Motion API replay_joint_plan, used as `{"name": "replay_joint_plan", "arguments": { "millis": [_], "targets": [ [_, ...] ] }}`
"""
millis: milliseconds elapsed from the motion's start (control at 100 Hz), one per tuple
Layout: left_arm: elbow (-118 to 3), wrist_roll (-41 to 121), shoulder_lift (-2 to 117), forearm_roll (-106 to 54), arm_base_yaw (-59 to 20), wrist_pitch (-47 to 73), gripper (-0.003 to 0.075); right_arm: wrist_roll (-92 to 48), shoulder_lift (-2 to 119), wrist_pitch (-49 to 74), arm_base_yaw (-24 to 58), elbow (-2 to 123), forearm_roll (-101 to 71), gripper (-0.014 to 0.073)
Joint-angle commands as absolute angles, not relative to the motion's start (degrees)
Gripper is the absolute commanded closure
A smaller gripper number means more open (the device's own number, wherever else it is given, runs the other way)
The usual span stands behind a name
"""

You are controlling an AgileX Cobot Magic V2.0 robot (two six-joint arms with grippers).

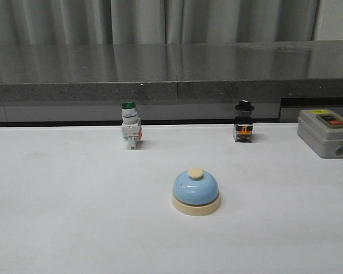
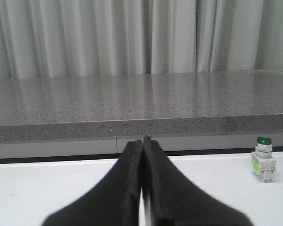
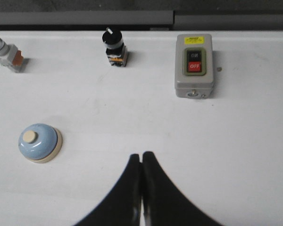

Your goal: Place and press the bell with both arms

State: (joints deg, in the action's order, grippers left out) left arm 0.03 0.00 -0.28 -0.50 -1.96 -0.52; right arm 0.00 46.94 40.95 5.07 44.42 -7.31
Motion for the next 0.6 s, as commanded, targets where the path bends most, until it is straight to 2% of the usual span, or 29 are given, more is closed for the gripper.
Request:
{"name": "replay_joint_plan", "arguments": {
  "millis": [0, 590],
  "targets": [
    [2.5, -0.9, -2.0, -0.5, -2.0, -5.1, 0.0741, -2.3, 50.2, 37.4, 6.4, 46.8, -9.2, 0.0654],
    [2.5, -0.9, -2.0, -0.5, -2.0, -5.1, 0.0741, -2.5, 81.6, 34.0, 25.8, 60.9, -9.2, 0.0654]
  ]
}}
